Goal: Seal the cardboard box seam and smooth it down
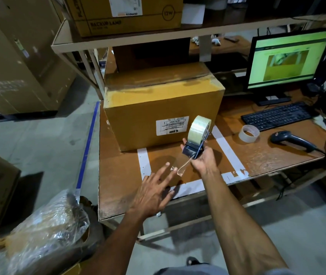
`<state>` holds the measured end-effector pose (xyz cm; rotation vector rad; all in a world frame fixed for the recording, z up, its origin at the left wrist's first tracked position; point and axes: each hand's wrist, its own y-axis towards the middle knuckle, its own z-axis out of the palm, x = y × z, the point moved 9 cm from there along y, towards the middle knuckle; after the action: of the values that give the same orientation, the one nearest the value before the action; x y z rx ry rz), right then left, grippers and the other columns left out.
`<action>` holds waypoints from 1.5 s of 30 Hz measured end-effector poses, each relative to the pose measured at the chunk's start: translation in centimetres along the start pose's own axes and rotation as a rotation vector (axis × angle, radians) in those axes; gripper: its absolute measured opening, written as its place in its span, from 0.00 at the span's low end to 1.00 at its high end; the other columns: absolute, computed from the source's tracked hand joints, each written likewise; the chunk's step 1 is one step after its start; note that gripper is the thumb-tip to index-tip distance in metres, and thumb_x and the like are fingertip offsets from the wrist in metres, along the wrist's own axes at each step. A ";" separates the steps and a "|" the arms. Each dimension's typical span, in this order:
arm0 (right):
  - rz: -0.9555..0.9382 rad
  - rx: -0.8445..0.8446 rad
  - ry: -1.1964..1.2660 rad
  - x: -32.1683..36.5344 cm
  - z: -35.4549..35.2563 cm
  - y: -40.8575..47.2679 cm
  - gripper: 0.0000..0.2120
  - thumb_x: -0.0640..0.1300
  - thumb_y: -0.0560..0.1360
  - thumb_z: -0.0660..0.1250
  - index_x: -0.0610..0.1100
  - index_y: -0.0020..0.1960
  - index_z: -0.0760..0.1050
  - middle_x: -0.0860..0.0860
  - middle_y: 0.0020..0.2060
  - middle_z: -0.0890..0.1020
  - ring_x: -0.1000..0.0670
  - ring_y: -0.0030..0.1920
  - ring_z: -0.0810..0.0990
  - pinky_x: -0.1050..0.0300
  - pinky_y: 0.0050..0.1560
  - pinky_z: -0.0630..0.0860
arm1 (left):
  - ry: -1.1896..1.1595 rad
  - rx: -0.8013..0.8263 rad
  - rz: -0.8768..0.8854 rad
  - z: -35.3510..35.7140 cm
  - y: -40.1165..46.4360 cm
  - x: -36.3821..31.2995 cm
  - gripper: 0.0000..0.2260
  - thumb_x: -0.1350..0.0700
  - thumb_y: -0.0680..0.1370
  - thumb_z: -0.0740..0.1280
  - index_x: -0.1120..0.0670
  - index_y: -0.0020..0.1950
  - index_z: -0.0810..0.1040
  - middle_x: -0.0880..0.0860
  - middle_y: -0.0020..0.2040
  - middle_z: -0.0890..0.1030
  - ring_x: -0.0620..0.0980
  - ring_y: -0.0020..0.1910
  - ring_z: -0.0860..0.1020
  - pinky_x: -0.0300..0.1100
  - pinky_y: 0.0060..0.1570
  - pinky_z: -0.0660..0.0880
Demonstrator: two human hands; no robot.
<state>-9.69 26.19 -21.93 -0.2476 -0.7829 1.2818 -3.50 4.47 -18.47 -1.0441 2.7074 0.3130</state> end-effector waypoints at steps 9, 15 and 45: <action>0.017 -0.076 0.009 0.5 -2.1 0.1 0.20 0.47 0.89 0.56 0.44 0.79 0.70 0.33 0.65 0.81 0.34 0.65 0.83 0.32 0.63 0.79 | -0.038 -0.052 -0.075 0.8 -2.1 2.0 0.37 0.35 0.87 0.57 0.40 0.88 0.37 0.43 0.88 0.35 0.52 0.85 0.61 0.59 0.79 0.62; 0.096 0.027 -0.145 1.1 -1.6 -1.2 0.18 0.49 0.88 0.59 0.41 0.72 0.75 0.36 0.56 0.87 0.37 0.62 0.85 0.37 0.62 0.83 | -0.163 -0.129 -0.271 -1.0 0.0 5.6 0.31 0.38 0.87 0.57 0.43 0.89 0.53 0.45 0.88 0.56 0.51 0.82 0.67 0.63 0.77 0.68; 0.508 0.344 -0.924 -9.0 1.4 -2.6 0.24 0.58 0.88 0.58 0.40 0.72 0.75 0.35 0.61 0.85 0.38 0.59 0.86 0.40 0.59 0.84 | -1.021 -0.196 -0.626 -4.7 6.5 8.9 0.49 0.25 0.66 0.77 0.36 0.84 0.63 0.49 0.78 0.70 0.51 0.72 0.73 0.53 0.69 0.75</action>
<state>-9.24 16.74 -22.88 0.5001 -1.2956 2.0200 -14.91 2.24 -15.70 -1.2454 1.4060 0.7403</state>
